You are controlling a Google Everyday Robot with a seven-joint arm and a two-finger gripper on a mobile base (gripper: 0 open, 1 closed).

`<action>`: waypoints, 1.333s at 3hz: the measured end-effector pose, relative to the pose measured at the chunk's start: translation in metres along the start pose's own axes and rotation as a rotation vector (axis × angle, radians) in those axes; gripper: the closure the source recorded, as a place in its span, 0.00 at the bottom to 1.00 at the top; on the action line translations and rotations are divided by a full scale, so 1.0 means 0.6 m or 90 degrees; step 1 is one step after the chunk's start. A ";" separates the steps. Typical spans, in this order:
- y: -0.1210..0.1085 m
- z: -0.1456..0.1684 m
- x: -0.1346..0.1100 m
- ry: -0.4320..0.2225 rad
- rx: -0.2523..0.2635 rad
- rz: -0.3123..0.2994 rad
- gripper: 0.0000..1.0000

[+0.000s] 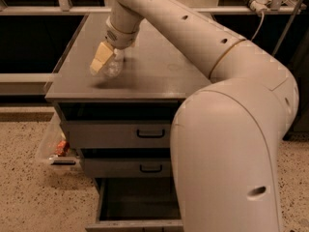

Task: Place water bottle into bottom drawer

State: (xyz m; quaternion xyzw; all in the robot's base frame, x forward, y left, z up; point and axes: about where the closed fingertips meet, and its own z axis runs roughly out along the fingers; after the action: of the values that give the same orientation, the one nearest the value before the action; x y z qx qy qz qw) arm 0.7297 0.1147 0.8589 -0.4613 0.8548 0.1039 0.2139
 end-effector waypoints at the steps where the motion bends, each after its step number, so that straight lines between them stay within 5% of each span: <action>1: -0.013 0.008 0.020 0.011 0.002 0.013 0.00; 2: -0.014 0.012 0.025 0.016 0.001 0.014 0.00; 4: -0.014 0.012 0.025 0.016 0.001 0.014 0.41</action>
Offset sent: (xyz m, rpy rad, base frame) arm 0.0017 -0.0244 -0.0180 -0.0271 0.0323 -0.0291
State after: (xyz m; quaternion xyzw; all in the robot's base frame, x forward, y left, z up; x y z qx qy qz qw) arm 0.7316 0.1016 0.8458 -0.4532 0.8623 0.0999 0.2026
